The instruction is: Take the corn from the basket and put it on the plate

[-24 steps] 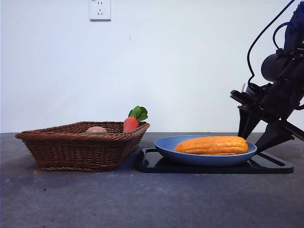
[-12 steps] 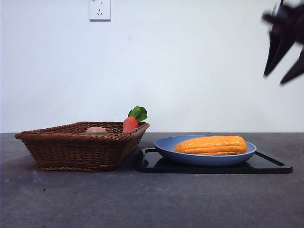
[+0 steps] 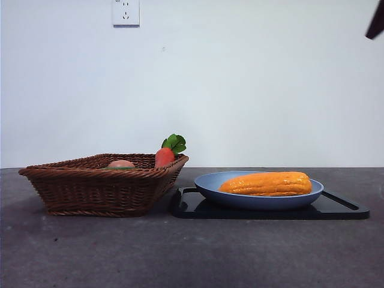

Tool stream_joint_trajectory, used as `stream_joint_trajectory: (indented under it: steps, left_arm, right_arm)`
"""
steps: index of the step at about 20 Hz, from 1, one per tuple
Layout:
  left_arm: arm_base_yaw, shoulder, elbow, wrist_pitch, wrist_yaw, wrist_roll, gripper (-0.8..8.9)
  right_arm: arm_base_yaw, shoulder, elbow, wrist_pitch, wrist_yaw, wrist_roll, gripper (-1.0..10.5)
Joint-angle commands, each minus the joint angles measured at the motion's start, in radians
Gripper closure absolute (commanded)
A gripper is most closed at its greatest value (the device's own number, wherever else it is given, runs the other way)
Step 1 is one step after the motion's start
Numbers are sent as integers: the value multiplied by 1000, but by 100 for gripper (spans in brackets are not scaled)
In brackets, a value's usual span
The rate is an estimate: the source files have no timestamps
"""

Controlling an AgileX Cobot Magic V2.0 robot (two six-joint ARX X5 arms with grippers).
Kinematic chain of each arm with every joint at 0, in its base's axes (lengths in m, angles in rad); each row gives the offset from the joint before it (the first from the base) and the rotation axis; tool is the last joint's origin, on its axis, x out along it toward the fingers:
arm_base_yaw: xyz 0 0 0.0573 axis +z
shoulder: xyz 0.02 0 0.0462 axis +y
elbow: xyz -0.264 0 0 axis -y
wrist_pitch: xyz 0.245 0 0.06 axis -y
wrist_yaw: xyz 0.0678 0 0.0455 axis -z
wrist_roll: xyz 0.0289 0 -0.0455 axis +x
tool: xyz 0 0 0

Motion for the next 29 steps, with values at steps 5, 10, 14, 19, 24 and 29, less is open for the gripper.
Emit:
stream_joint_trajectory:
  steps: [5,10,14,19,24,29]
  left_arm:
    - [-4,8,25,-7,1,6,810]
    - [-4,8,25,-22,1,-1,810]
    - [-4,8,25,-12,1,0,810]
    - [-4,8,25,-12,1,0,810]
    - [19,-16,25,-8,0,43,810]
    - [180,-192,-44,217,0,107,810]
  right_arm:
    - [2,-64,-72,9,0,-12,945]
    - [1,-64,-72,10,0,-11,945]
    - [1,-64,-72,11,1,-11,945]
    - [1,-64,-72,11,1,-11,945]
    - [1,-64,-72,11,1,-11,945]
    - [1,-64,-72,11,1,-11,945]
